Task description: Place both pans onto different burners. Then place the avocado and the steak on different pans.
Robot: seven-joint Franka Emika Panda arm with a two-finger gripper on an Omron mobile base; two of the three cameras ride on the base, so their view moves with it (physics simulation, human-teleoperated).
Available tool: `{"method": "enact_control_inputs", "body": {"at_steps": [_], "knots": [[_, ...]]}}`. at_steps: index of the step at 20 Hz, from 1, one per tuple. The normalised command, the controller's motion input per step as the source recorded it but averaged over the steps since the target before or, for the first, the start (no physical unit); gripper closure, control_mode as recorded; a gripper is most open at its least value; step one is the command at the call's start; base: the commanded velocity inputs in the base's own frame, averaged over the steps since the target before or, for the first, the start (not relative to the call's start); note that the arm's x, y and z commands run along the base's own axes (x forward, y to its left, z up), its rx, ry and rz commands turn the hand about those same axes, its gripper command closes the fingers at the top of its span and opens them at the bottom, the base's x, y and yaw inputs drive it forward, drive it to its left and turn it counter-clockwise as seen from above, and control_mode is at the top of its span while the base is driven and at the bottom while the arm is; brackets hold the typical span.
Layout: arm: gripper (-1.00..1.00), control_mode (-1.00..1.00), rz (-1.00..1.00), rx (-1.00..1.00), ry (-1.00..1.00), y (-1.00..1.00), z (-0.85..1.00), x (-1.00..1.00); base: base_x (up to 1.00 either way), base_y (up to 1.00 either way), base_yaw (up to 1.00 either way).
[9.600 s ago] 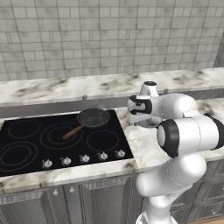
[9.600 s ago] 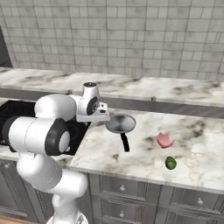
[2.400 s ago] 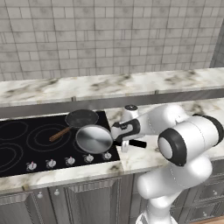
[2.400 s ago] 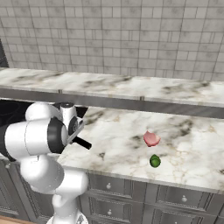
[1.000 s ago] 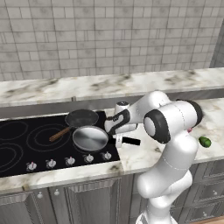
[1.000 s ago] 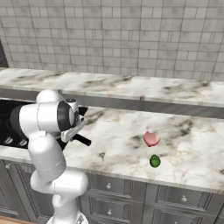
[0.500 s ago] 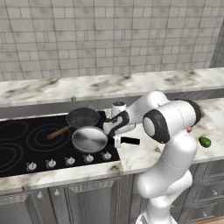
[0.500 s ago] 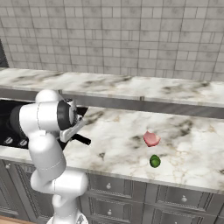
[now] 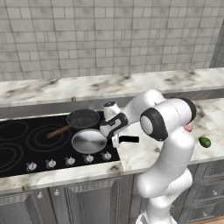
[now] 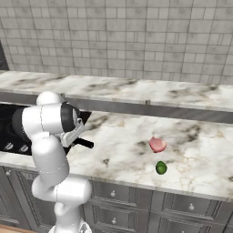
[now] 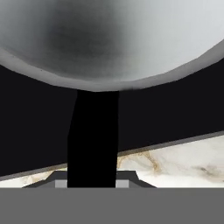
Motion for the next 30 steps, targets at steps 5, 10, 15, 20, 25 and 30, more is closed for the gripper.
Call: {"method": "enact_control_inputs", "body": {"at_steps": [5, 10, 15, 20, 25, 30], "knots": [[1.0, -1.0, 0.02, -0.11, 0.0, 0.25, -0.3, 0.0, 0.0, 0.0, 0.0], [-1.0, -1.0, 0.01, -0.06, 0.0, 0.18, -0.18, -0.03, 0.0, 0.0, 0.0], [-1.0, -1.0, 0.02, 0.0, -0.07, 0.0, 0.09, -0.22, 0.0, 0.0, 0.0], [-1.0, -1.0, 0.01, 0.07, -0.11, 0.0, 0.39, -0.22, 0.0, 0.0, 0.0], [-1.0, -1.0, 0.0, 0.15, -0.13, -0.01, 0.65, -0.25, 0.0, 0.0, 0.0], [-1.0, -1.0, -0.11, 0.12, -0.12, -0.24, 0.51, -0.16, 0.0, 0.0, 0.0]]}}
